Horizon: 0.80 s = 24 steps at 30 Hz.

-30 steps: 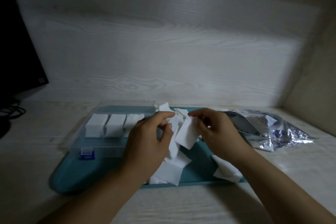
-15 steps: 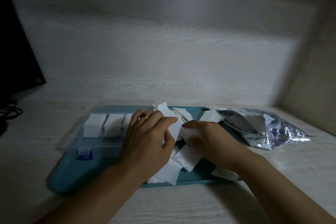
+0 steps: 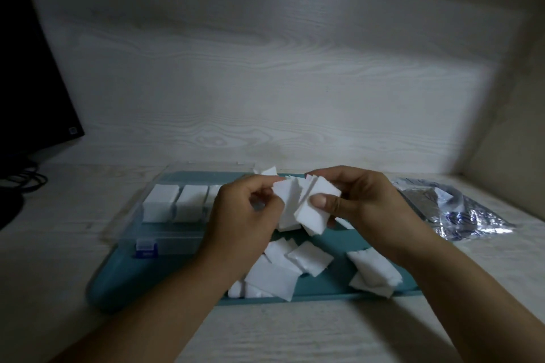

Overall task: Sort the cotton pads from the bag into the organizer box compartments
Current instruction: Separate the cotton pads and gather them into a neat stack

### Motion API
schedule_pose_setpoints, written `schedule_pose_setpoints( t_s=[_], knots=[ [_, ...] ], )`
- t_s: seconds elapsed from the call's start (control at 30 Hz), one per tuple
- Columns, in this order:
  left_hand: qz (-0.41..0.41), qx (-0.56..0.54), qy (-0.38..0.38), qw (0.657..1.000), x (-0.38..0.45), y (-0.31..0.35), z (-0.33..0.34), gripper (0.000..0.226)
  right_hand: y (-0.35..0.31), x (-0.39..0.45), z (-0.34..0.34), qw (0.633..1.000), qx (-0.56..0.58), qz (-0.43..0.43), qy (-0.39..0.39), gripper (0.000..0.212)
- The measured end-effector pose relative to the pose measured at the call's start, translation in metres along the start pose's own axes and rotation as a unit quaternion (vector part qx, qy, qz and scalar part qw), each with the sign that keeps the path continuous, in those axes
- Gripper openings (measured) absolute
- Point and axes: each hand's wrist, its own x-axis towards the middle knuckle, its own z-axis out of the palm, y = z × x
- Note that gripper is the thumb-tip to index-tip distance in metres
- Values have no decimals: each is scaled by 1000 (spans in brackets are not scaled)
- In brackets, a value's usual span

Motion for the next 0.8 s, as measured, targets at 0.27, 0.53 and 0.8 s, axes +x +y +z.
schedule_pose_setpoints(
  t_s=[0.27,0.53,0.8],
  knots=[
    [-240,-278,-103,924,3,2,7,24,11,-1,11,995,-89,-46,-8,26],
    [-271,-327,-107,899,2,8,9,36,22,-3,18,916,-365,-159,54,37],
    [-326,-418,-113,840,1,16,7,44,14,-15,29,908,-392,-140,-34,86]
  ],
)
